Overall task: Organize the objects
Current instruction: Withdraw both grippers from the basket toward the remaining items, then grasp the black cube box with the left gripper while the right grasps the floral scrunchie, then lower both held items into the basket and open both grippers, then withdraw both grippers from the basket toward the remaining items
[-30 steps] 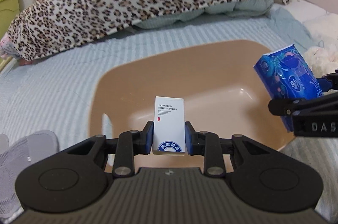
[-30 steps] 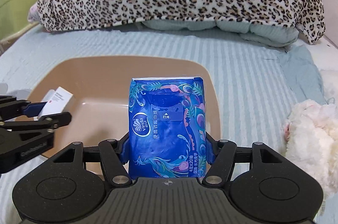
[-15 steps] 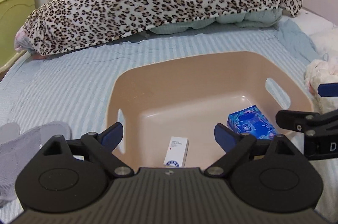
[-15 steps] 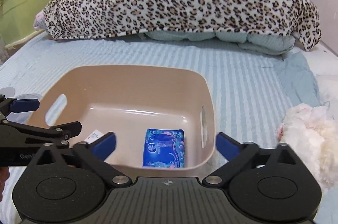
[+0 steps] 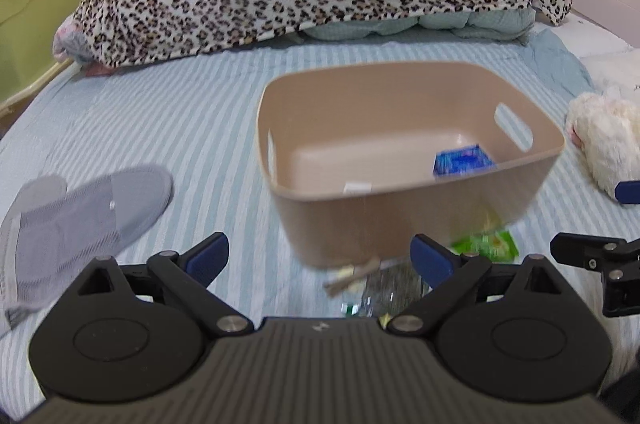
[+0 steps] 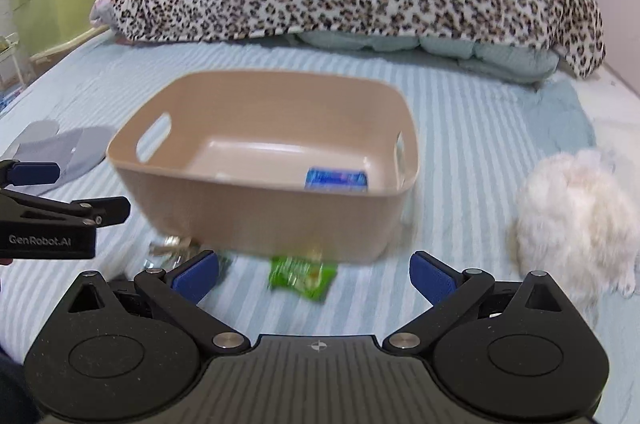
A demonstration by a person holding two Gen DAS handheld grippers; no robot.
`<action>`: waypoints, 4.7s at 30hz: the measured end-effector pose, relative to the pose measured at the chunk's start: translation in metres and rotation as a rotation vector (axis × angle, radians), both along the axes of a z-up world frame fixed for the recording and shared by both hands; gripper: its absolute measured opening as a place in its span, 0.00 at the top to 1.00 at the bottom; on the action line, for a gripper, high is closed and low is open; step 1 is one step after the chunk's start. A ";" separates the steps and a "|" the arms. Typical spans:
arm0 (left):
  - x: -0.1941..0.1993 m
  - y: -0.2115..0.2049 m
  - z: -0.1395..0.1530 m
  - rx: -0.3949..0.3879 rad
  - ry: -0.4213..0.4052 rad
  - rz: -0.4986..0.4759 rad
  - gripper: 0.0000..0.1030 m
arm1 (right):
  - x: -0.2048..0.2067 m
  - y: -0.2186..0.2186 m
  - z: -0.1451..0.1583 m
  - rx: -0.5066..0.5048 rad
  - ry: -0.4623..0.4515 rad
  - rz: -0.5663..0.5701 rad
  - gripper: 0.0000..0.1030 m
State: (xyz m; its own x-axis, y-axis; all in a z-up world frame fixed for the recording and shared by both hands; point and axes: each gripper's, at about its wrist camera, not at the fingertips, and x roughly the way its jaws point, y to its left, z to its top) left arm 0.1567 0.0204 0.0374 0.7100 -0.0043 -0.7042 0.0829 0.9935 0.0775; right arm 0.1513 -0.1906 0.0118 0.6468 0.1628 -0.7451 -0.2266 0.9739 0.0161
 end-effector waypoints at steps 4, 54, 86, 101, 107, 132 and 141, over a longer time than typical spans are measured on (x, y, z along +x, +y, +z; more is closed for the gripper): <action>-0.018 0.006 -0.010 0.026 0.029 -0.013 0.05 | -0.011 0.002 -0.015 0.004 0.068 0.000 0.00; -0.026 0.016 -0.099 -0.034 0.130 -0.110 0.68 | -0.030 0.054 -0.097 0.038 0.084 0.122 0.96; -0.005 0.010 0.028 -0.124 -0.158 -0.100 0.68 | -0.009 -0.020 0.032 0.114 -0.214 -0.013 0.97; 0.103 -0.029 -0.018 -0.104 -0.025 -0.038 0.68 | 0.088 -0.009 -0.004 0.001 -0.122 -0.040 0.97; 0.109 -0.039 -0.036 -0.078 0.010 -0.041 0.68 | 0.103 0.000 -0.022 -0.055 -0.063 -0.046 0.94; 0.010 -0.017 -0.007 -0.030 0.033 0.008 0.06 | 0.015 -0.027 0.000 -0.005 -0.010 -0.013 0.00; 0.000 -0.022 -0.056 -0.036 0.146 -0.004 0.06 | 0.003 -0.031 -0.044 -0.012 0.071 -0.035 0.00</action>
